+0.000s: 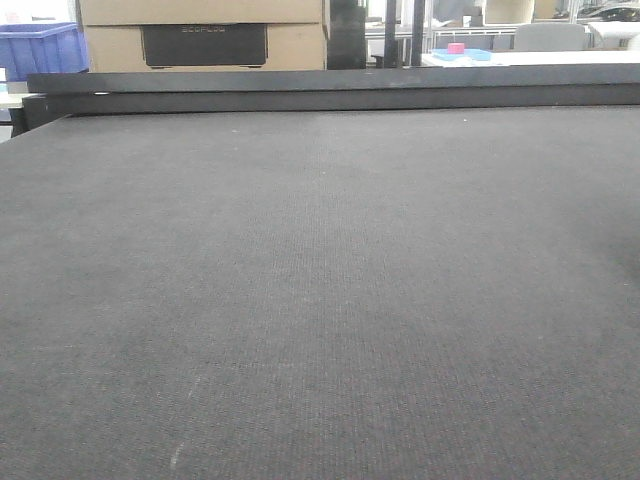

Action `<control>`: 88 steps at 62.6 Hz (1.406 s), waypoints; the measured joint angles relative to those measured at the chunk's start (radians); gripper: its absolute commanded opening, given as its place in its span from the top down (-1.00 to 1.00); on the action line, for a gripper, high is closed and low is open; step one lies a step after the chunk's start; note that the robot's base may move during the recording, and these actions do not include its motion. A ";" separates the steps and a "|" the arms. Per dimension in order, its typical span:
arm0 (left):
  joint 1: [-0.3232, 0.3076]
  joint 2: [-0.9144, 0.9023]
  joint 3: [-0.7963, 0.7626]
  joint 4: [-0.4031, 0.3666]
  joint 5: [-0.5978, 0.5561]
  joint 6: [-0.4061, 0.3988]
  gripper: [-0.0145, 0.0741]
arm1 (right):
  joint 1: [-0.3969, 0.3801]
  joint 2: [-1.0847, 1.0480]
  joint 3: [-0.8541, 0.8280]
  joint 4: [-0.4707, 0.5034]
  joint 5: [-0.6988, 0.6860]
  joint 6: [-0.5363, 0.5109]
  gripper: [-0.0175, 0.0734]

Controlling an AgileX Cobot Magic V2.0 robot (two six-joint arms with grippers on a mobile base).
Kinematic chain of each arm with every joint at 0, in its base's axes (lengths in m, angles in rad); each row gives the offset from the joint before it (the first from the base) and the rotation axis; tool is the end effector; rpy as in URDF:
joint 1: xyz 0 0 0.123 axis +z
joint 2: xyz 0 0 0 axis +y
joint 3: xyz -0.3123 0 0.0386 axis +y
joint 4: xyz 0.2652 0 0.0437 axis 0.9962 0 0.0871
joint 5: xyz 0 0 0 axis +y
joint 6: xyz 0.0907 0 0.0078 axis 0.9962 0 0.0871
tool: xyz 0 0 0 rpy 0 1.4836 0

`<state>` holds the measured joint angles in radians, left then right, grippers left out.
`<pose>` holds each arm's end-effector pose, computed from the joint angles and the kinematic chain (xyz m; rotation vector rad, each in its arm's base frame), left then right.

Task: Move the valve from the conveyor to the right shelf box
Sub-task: 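Lift both held valves up off the conveyor surface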

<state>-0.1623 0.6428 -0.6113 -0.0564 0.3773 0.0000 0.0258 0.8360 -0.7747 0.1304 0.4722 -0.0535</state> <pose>0.1240 -0.0222 0.3476 0.1182 1.8915 -0.1661 0.1685 0.0097 0.3689 -0.0005 2.0147 0.1160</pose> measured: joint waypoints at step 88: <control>0.012 -0.032 0.006 -0.002 -0.050 0.102 0.92 | 0.000 0.000 0.000 0.000 -0.074 0.000 0.98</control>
<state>-0.1506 0.6112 -0.6058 -0.0582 0.3277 0.1017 0.0258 0.8360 -0.7749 0.1304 0.3981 -0.0535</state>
